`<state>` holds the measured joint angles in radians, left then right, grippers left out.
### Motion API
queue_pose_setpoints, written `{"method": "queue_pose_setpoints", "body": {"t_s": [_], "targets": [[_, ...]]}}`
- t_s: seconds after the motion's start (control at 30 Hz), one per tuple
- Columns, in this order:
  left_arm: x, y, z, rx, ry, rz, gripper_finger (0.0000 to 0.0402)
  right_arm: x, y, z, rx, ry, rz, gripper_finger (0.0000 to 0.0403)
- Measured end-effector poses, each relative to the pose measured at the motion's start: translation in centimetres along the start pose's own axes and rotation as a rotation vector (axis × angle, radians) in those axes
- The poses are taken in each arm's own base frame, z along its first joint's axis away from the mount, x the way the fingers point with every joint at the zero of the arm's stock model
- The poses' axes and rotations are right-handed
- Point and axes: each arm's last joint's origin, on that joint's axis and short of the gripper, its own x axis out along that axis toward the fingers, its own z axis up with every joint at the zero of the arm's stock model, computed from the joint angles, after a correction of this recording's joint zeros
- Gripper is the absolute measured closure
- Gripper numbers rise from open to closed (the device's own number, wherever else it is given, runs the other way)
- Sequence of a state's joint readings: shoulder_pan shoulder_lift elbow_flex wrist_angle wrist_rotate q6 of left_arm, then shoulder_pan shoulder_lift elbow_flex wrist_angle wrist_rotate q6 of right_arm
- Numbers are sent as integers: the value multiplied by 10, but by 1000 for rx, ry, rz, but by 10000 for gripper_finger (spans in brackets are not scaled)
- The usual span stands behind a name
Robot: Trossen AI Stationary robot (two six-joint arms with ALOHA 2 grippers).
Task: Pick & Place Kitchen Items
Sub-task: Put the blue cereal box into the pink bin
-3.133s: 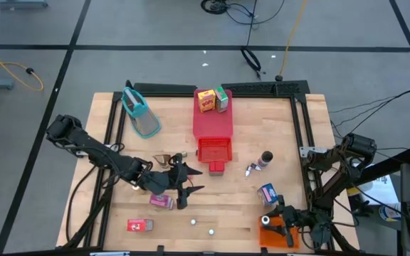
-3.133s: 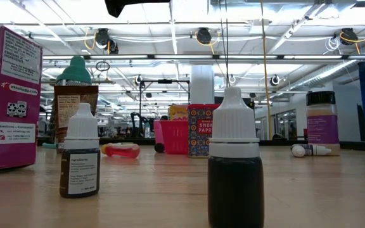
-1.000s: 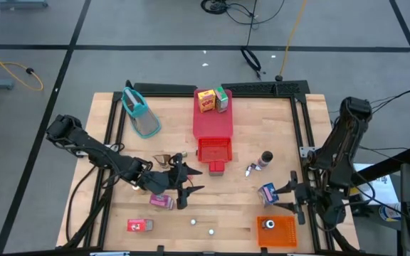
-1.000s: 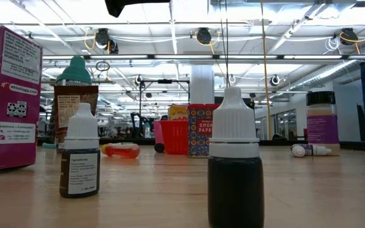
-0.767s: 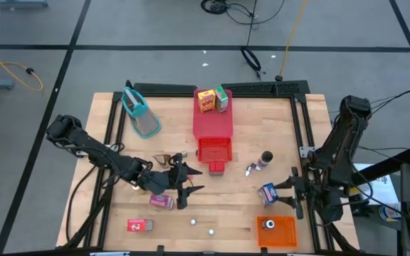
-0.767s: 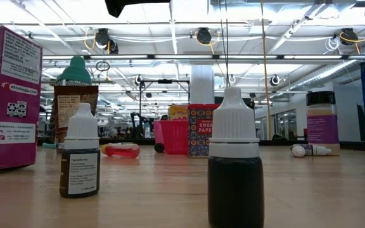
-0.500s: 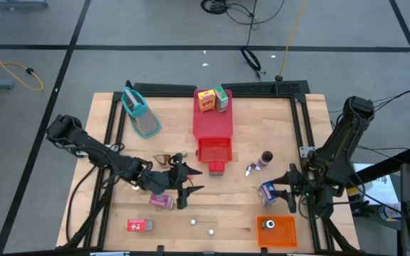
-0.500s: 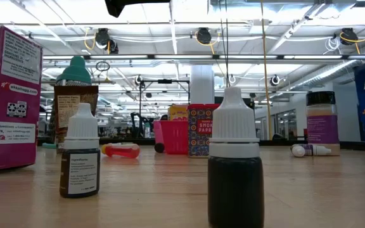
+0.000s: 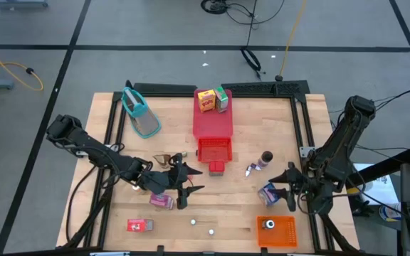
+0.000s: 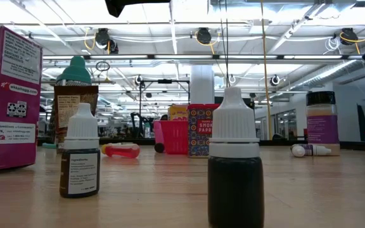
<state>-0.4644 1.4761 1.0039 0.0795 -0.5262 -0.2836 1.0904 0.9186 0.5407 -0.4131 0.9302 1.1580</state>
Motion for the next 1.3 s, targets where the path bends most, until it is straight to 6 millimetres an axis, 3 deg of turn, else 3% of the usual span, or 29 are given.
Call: {"method": "queue_pose_setpoints", "body": {"t_s": [0.6, 0.73, 0.93, 1.13, 1.3], "targets": [[0, 0, 0, 0, 0, 0, 174, 10, -17, -16, 102, 113, -38, 225], [0, 0, 0, 0, 0, 0, 174, 11, -18, -16, 93, 112, -38, 272], [0, 0, 0, 0, 0, 0, 174, 11, -17, -16, 68, 116, -31, 390], [0, 0, 0, 9, 0, 0, 174, 12, -14, -13, 56, 98, -3, 400], [0, 0, 0, 12, 0, 0, 174, 13, -10, 1, 11, 72, 12, 401]]}}
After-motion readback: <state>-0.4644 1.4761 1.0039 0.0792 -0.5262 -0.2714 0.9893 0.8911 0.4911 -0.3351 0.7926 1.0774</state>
